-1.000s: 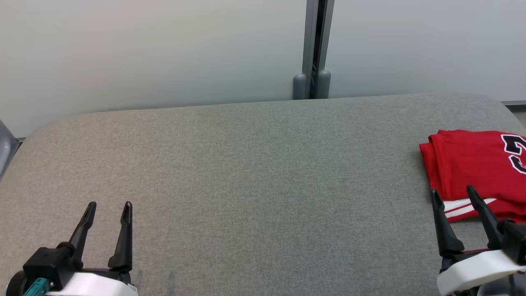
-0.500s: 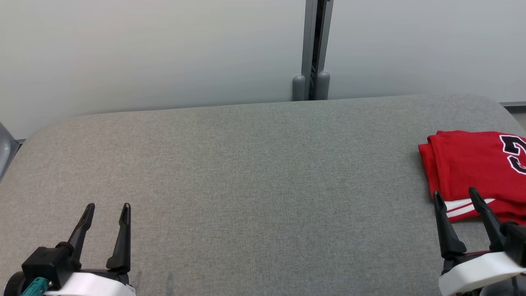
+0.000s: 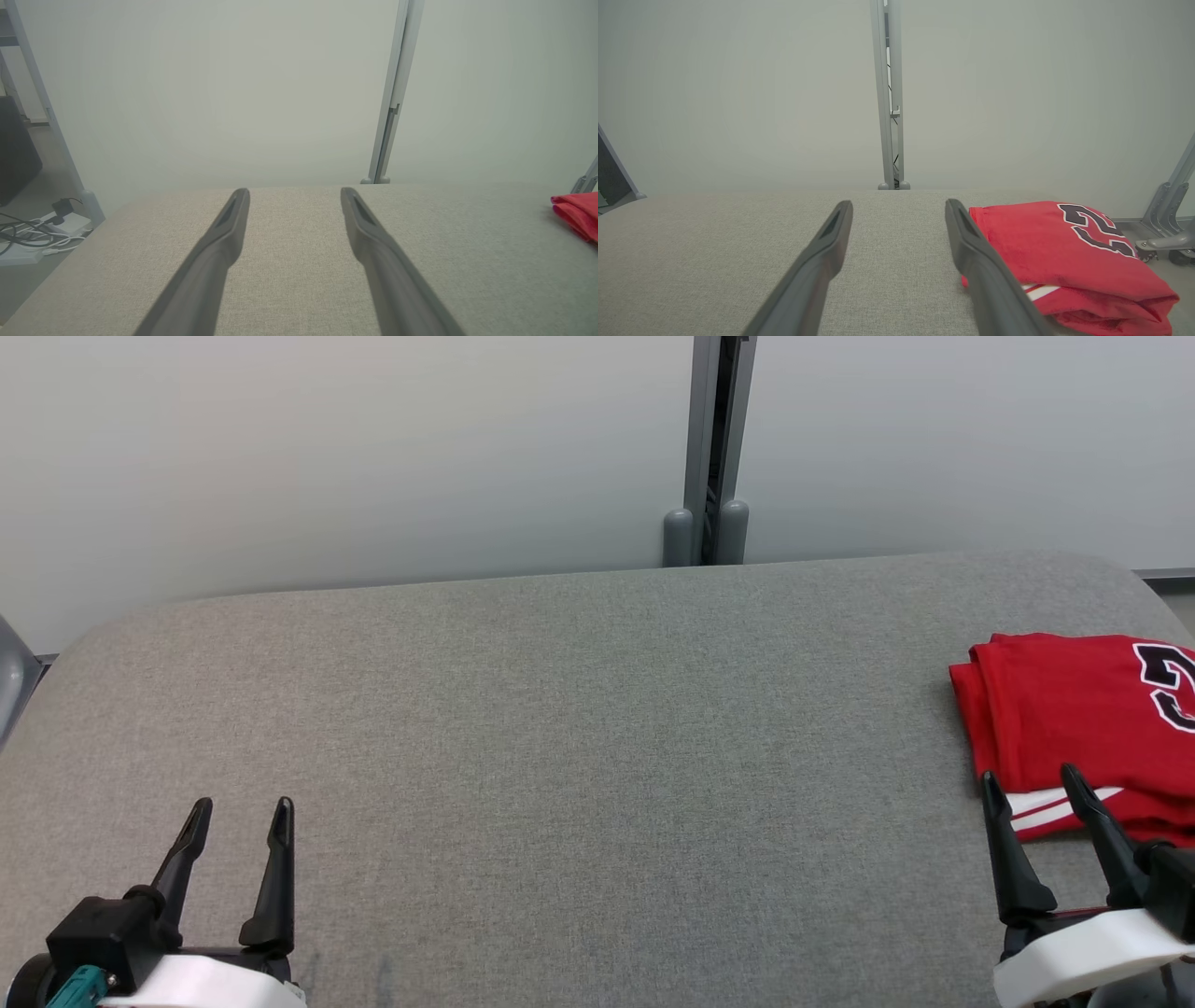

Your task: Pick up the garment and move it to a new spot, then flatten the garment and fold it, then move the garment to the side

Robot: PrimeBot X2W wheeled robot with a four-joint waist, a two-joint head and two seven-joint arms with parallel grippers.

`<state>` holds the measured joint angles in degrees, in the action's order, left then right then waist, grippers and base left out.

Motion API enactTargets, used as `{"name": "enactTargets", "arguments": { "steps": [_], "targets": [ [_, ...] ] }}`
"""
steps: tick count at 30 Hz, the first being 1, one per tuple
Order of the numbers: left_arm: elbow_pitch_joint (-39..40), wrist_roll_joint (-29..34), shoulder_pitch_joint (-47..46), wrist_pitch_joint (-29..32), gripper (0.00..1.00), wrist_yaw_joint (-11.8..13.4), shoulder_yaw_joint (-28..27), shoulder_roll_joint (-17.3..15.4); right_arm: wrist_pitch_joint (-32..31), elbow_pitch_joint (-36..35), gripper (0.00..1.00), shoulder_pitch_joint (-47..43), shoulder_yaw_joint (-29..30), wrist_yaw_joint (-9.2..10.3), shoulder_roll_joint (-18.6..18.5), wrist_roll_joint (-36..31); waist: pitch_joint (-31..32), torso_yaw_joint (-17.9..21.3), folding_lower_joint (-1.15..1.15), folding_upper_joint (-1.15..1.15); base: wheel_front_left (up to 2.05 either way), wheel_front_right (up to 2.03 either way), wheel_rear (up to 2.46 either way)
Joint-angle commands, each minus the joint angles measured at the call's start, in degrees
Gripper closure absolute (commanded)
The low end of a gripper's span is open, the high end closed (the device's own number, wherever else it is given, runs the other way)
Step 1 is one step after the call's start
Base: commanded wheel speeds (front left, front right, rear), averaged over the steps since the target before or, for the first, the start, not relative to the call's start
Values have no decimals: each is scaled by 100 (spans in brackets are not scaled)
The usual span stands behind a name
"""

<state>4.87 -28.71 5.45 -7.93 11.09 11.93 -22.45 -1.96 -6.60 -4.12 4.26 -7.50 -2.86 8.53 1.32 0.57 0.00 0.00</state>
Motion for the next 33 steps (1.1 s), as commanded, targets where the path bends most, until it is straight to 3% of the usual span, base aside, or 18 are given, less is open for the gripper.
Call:
{"name": "enactTargets", "arguments": {
  "steps": [1,5,6,10,33],
  "targets": [
    [4,-13,10,-31,0,15,-6,-36,36,9,0,-17,2,2,-14,9,-2,0,0,0,0,0,0],
    [-15,-21,-11,-31,0,31,-10,-45,39,3,0,-23,-11,2,-14,43,1,-2,0,0,0,0,0],
    [-8,-7,0,-17,100,6,1,-10,5,6,100,1,-16,0,0,20,1,-2,0,0,0,0,0],
    [-192,-27,76,-8,100,2,75,173,-8,217,100,-70,-42,0,62,41,1,-3,0,0,0,0,0],
    [-843,-1977,-442,382,100,-565,-698,622,-86,1238,100,766,-248,0,37,2622,-40,-16,0,0,0,0,0]
  ]
}}
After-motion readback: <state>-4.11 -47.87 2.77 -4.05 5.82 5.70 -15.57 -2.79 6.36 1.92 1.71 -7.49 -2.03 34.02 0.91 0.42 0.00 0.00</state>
